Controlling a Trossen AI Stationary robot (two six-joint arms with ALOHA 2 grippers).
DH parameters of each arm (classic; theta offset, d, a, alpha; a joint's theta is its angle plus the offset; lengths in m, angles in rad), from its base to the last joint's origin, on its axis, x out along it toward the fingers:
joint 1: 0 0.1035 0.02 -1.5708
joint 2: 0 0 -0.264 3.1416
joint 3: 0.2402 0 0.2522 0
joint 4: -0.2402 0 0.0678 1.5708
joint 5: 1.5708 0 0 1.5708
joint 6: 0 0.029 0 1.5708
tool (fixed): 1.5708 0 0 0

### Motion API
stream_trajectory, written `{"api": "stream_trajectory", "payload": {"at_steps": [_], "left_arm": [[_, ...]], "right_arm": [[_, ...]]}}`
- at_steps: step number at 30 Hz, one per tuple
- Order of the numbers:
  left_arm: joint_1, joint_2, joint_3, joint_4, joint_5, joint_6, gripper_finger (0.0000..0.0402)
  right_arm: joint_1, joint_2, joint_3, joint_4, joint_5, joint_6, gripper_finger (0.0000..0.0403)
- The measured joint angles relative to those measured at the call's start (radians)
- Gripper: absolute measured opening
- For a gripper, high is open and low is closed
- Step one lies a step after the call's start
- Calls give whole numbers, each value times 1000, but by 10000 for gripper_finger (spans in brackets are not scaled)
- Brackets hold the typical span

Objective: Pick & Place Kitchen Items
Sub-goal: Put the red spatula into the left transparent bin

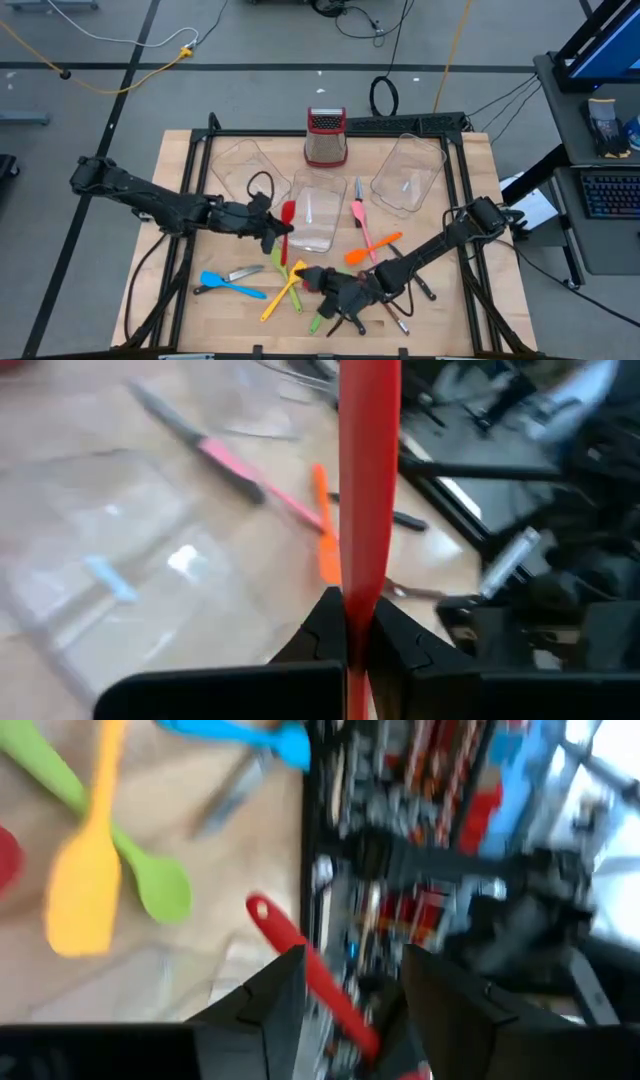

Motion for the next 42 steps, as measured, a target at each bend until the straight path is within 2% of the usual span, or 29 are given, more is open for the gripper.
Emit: {"api": "stream_trajectory", "payload": {"at_steps": [8,14,17,22,24,27,31,42], "left_arm": [[27,-196,0,-58,-123,-4,5],[168,-355,2,-244,-166,-72,5],[271,-420,2,-323,-135,-117,5],[456,-473,2,-396,16,-173,5],[530,-473,2,-412,75,-186,5],[641,-462,2,-425,157,-191,5],[778,-431,2,-447,263,-201,5],[1044,-237,2,-442,466,-225,5]], "right_arm": [[7,0,0,-5,230,74,154],[6,-5,-2,-14,310,94,130],[6,-39,-15,-28,321,122,108],[26,-156,-109,-29,313,194,53],[39,-223,-173,-29,273,246,28],[56,-336,-281,-29,123,339,4],[74,-489,-425,-29,-61,506,9],[78,-843,-749,-31,-404,1015,1]]}}
